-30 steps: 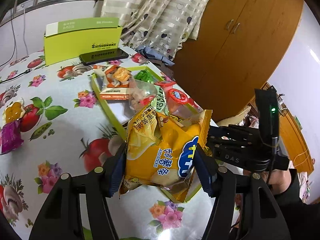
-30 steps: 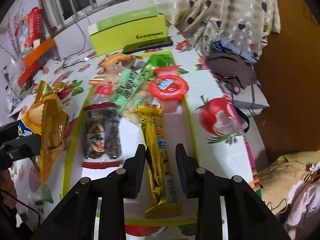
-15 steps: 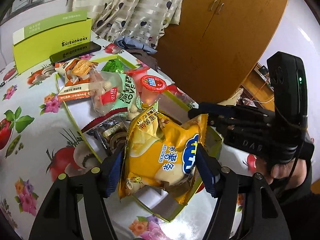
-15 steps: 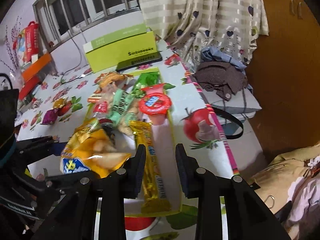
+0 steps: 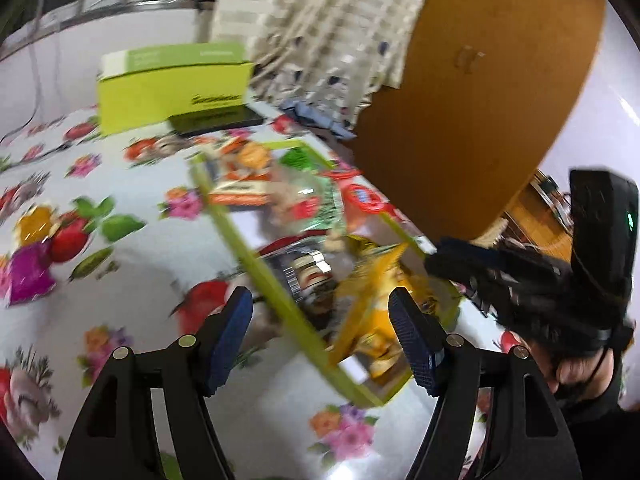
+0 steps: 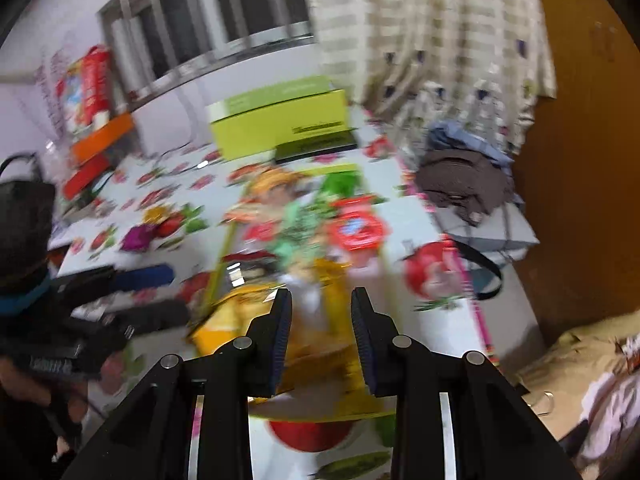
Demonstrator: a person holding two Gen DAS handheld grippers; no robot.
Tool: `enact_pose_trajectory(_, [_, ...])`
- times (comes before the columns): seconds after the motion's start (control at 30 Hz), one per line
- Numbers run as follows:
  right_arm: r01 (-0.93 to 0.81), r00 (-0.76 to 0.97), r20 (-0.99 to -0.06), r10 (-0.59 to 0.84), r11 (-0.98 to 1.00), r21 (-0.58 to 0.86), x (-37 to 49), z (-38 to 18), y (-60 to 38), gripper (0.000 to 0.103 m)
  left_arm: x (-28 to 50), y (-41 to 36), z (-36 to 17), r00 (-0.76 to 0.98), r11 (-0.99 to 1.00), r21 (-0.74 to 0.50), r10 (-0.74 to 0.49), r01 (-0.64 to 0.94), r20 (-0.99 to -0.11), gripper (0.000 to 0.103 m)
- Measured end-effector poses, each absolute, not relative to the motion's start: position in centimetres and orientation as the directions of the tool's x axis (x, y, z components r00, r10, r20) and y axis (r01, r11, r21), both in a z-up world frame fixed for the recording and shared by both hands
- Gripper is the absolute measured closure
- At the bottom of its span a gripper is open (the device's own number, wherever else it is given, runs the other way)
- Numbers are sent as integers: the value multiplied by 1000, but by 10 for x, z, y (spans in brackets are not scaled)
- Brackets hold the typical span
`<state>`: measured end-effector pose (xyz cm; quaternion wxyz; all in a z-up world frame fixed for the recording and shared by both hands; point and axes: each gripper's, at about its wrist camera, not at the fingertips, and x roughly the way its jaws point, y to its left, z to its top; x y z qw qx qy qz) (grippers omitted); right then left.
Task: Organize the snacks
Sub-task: 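Move both tools back toward the remaining snacks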
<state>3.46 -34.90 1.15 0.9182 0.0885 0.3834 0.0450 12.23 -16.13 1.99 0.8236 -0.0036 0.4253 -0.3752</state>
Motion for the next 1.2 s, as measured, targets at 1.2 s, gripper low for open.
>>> enact_pose_trajectory(1.2, [-164,661,-695,284,958,236,99,28,-236,67,164,3,4,573,929,-289,-370,232,-731,32])
